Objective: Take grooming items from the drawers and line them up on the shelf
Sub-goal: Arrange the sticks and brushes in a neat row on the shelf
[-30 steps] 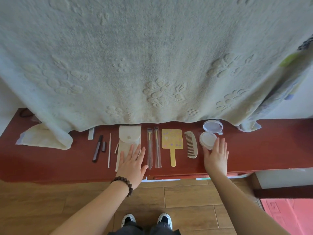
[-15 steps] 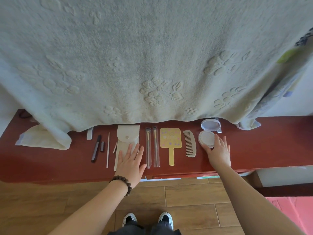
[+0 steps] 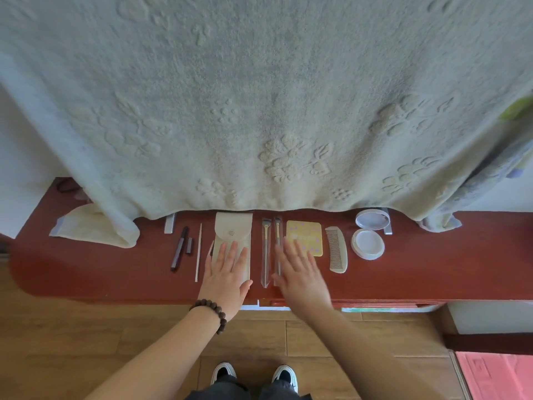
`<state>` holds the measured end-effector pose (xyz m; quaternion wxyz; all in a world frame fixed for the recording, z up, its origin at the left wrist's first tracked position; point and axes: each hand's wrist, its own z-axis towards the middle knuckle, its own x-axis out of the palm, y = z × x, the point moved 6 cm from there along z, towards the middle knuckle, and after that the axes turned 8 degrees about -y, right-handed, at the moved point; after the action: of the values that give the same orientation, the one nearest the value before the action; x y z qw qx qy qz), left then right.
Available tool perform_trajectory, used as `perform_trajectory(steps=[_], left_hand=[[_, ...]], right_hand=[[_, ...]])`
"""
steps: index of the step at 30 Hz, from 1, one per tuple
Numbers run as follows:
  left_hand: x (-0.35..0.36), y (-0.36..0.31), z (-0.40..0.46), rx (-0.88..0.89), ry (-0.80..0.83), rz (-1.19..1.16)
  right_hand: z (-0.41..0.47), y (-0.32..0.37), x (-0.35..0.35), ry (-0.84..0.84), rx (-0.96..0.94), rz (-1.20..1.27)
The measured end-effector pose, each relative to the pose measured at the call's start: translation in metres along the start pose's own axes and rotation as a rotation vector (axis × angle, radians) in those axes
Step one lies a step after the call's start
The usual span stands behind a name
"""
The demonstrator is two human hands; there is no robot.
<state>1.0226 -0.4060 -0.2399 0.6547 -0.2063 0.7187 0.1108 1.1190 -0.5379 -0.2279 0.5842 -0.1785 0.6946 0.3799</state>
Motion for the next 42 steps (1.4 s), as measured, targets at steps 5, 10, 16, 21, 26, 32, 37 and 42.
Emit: perform_trajectory(steps=[5,10,16,21,26,32,37,42], left_hand=[[0.007,0.009,-0.008,-0.008,0.007,-0.030],[0.012,0.010,-0.009,-0.004,0.065,-0.068],[0.012,0.008,-0.008,-0.005,0.082,-0.075],[0.014,0.003,-0.006,0.024,0.094,-0.073],[0.013,0.001,-0.007,-0.001,0.077,-0.099],[0.004,0.032,-0.020,-0.026,-0.004,-0.102],[0.003,0.073,-0.041,-0.070,-0.010,-0.056],[0.009,0.090,-0.046,-0.037,0.038,-0.067]], right_hand=[[0.012,0.024,0.038,0.094,-0.006,-0.072],[0.011,0.021,0.043,0.134,0.007,-0.114],[0.009,0.023,0.042,0.144,0.021,-0.145],[0.010,0.022,0.045,0.138,0.026,-0.160],[0.011,0.024,0.039,0.116,0.035,-0.168],[0.024,0.066,0.021,-0.004,-0.026,-0.074],[0.057,0.117,0.031,0.015,-0.163,-0.016],[0.082,0.131,0.043,-0.013,-0.190,-0.044]])
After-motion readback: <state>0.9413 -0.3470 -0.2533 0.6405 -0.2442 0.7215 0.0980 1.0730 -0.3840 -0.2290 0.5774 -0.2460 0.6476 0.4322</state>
